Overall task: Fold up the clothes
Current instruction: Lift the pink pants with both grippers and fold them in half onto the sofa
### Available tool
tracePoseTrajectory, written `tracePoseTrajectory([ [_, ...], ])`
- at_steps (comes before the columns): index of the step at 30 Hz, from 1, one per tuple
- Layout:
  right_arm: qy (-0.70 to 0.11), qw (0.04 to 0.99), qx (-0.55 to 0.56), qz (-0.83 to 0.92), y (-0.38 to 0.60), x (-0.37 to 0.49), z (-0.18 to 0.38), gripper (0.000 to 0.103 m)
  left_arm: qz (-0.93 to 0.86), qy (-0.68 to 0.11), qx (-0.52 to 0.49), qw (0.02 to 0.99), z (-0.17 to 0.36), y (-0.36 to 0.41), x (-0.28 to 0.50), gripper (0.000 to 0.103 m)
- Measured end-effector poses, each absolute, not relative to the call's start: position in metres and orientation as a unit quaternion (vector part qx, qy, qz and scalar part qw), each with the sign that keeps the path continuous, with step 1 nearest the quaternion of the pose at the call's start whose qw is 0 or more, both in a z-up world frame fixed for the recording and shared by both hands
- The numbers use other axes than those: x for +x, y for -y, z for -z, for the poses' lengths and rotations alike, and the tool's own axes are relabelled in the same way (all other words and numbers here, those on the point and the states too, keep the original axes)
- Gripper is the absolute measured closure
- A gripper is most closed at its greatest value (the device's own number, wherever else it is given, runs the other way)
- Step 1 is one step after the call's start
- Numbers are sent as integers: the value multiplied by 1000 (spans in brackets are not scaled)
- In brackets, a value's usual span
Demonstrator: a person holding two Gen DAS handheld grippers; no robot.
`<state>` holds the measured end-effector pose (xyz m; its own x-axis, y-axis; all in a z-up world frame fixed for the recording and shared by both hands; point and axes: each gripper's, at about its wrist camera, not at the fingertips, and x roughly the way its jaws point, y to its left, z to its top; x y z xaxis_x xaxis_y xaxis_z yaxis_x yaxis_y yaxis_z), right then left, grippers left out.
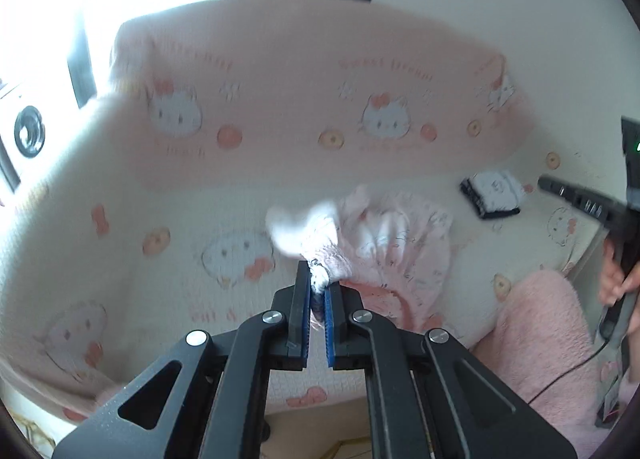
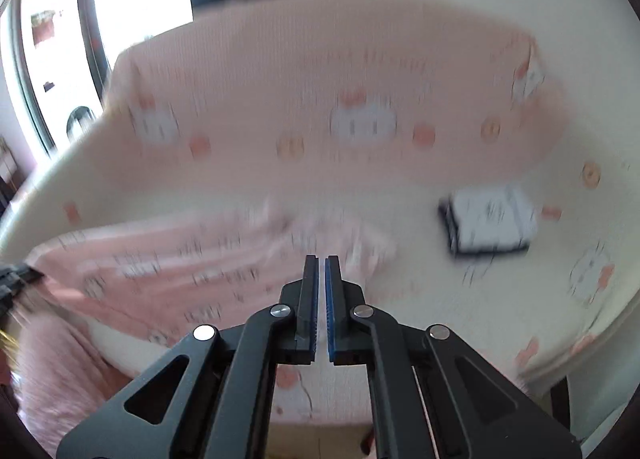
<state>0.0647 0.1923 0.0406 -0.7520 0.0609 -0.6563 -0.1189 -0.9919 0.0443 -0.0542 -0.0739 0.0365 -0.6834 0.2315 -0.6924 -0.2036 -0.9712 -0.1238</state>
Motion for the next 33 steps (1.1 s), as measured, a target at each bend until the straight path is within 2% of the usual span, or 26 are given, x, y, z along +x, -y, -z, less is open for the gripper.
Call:
tracePoseTrajectory([
  [2,-32,14,-364,-931,-192,58,-62,98,-916,31,-379,129,-47,73,-59,97],
  [5,-32,-24,-421,-906,-179,49,-32,73,-916,28,-379,130,-47,64,-64,97],
  [9,-28,-49,-508,-860,-140,44,46,69,-908,37,-396,132,-34,57,-65,97],
  [11,-33,-61,-542,-838,-121,41,85,63,-906,35,-403,125,-28,56,-65,97],
  [14,-47,-82,-589,-803,-90,37,136,62,-903,45,-408,125,-23,60,-62,97],
  [16,-63,-93,-605,-788,-76,29,161,54,-903,49,-409,122,-22,62,-60,97],
  [17,-71,-92,-611,-783,-72,24,173,42,-903,52,-409,122,-22,63,-59,97],
  [18,-77,-83,-617,-779,-69,20,182,41,-903,55,-408,121,-22,65,-58,97],
  [24,-80,-7,-593,-801,-76,7,205,43,-902,72,-409,120,-18,72,-54,97],
  [25,-73,4,-585,-808,-79,8,206,49,-900,74,-412,120,-16,73,-54,97],
  [26,-62,19,-573,-817,-84,9,204,77,-898,76,-415,122,-13,73,-54,97],
  [27,-44,40,-558,-828,-89,11,198,97,-897,76,-419,122,-9,73,-53,97],
  [29,-14,75,-526,-847,-100,17,185,98,-894,72,-426,120,-1,73,-53,97],
  [33,-11,96,-477,-873,-135,14,133,99,-880,76,-451,126,16,83,-71,97],
])
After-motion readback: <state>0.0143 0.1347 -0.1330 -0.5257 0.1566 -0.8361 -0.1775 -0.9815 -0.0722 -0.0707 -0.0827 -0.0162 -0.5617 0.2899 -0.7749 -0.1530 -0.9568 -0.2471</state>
